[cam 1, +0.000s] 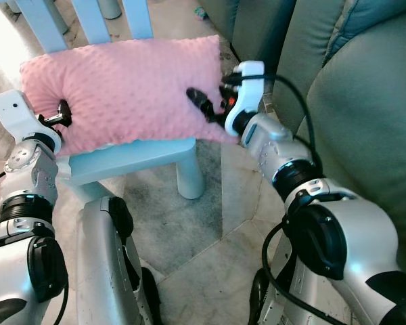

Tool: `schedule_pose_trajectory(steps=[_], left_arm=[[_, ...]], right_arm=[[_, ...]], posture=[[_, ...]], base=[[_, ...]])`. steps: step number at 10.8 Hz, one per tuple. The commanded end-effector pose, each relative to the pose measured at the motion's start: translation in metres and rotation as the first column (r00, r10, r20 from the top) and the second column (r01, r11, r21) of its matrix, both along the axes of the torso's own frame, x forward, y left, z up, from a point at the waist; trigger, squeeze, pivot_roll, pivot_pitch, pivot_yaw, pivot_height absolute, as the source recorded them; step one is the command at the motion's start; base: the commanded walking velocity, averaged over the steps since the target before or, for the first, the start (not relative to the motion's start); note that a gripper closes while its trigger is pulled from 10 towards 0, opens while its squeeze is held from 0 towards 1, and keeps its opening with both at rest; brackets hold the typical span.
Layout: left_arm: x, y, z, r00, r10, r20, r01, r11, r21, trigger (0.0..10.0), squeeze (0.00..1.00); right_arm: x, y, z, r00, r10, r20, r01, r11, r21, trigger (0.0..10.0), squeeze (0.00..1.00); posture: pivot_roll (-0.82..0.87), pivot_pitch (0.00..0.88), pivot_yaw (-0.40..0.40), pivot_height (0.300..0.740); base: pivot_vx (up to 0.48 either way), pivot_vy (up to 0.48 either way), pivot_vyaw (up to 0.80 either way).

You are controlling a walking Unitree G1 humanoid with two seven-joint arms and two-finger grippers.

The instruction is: Move the pillow to the sofa

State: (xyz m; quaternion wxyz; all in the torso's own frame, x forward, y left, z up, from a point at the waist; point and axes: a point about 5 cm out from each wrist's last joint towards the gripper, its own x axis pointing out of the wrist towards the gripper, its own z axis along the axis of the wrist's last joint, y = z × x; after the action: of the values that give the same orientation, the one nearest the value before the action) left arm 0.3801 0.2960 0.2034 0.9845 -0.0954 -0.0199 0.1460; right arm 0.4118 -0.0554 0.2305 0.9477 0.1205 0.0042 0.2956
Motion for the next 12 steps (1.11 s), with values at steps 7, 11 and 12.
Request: schedule_pose_trajectory(steps=[7, 11, 12], left_arm=[[0.003, -0.029, -0.038, 0.961, -0.234, -0.147, 0.200, 0.956, -0.214, 0.0, 0.00], [0.002, -0.028, -0.038, 0.961, -0.242, -0.132, 0.196, 0.937, -0.288, 0.0, 0.00], [0.001, -0.026, -0.038, 0.963, -0.237, -0.131, 0.191, 0.937, -0.292, 0.0, 0.00]], right_arm=[[-0.013, 0.018, -0.032, 0.980, 0.148, -0.130, -0.133, 0.984, 0.119, 0.0, 0.00], [-0.014, 0.019, -0.032, 0.979, 0.165, -0.121, -0.150, 0.981, 0.124, 0.0, 0.00], [-0.014, 0.021, -0.029, 0.978, 0.171, -0.116, -0.153, 0.977, 0.150, 0.0, 0.00]], posture=[[0.19, 0.361, 0.021, 0.319], [0.20, 0.362, 0.017, 0.319], [0.20, 0.364, 0.015, 0.319]], base=[[0.000, 0.000, 0.00], [0.000, 0.000, 0.00], [0.000, 0.000, 0.00]])
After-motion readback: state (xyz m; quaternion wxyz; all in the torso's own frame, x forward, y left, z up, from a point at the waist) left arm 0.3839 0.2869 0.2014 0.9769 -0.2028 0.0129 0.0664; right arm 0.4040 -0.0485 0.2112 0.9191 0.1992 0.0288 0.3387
